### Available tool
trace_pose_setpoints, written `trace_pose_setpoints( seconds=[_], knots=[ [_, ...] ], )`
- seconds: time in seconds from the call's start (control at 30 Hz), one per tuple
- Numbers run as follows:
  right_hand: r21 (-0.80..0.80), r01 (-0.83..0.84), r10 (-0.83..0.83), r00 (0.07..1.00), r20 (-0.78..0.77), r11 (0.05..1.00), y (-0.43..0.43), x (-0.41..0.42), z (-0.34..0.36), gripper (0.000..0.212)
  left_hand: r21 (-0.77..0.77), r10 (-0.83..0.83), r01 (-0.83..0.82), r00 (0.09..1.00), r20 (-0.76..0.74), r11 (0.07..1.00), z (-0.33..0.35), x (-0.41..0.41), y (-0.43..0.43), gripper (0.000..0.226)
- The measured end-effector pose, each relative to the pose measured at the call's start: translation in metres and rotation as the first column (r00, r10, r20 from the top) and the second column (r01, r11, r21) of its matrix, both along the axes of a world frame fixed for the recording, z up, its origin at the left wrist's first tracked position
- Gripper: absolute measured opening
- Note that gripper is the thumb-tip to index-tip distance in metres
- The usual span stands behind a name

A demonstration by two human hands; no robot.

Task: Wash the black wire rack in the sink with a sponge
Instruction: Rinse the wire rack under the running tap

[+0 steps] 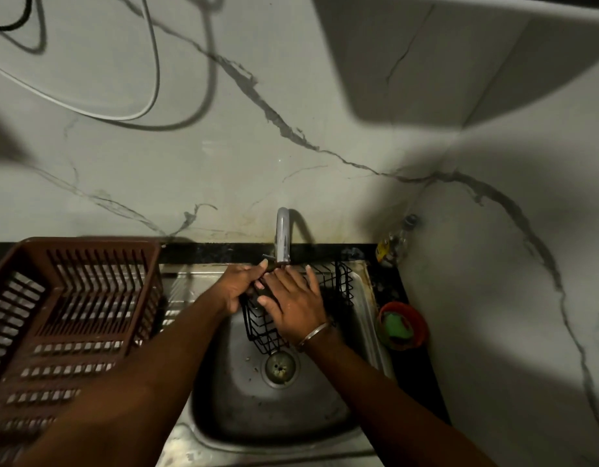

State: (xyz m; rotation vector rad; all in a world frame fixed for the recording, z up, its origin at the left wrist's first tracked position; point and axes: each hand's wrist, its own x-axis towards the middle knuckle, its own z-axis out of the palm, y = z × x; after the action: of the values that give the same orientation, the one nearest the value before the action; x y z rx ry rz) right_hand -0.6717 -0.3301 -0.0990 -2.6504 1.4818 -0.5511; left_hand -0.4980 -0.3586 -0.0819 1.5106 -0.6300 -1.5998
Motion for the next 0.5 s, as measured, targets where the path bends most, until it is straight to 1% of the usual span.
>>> trace_pose_setpoints(
  seconds=[0.03,0.1,0.13,0.2,0.27,0.33,0.37,0.47,0.5],
  knots=[
    [0.000,0.023,-0.023,0.999,0.029,1.000,0.002,0.004,0.001,0.052,0.020,0.012,-0.012,1.000,-0.021,1.000,-0.001,0.001,0.000,0.028],
    [0.024,0.051,-0.052,0.997,0.056,0.998,0.005,0.012,0.005,0.053,0.106,0.057,-0.043,0.990,-0.132,0.993,-0.002,0.004,0.002,0.029],
    [0.029,0.036,-0.037,0.999,0.037,0.999,0.005,0.013,0.005,0.055,0.157,0.083,-0.052,0.977,-0.198,0.986,-0.002,0.004,0.004,0.030],
    [0.045,0.014,-0.013,1.000,-0.024,0.999,0.005,0.012,0.003,0.059,0.245,0.111,-0.043,0.957,-0.268,0.968,-0.005,0.008,0.009,0.031],
    [0.088,0.014,-0.010,0.999,-0.046,0.996,0.006,0.013,0.002,0.064,0.316,0.124,-0.023,0.945,-0.301,0.949,-0.010,0.012,0.013,0.028],
    [0.108,-0.035,0.044,0.996,-0.079,0.994,0.010,0.015,-0.004,0.072,0.350,0.116,0.012,0.932,-0.344,0.937,-0.012,0.014,0.017,0.027],
    [0.119,-0.044,0.054,0.994,-0.090,0.992,0.012,0.014,-0.006,0.074,0.357,0.116,0.013,0.934,-0.337,0.934,-0.015,0.016,0.017,0.028],
    [0.148,0.005,0.008,0.997,-0.083,0.989,0.014,0.009,-0.007,0.079,0.381,0.152,-0.013,0.929,-0.339,0.924,-0.021,0.021,0.019,0.026],
    [0.134,-0.018,0.031,0.995,-0.097,0.991,0.015,0.007,-0.008,0.079,0.391,0.157,-0.013,0.928,-0.338,0.920,-0.022,0.023,0.020,0.025]
  ],
)
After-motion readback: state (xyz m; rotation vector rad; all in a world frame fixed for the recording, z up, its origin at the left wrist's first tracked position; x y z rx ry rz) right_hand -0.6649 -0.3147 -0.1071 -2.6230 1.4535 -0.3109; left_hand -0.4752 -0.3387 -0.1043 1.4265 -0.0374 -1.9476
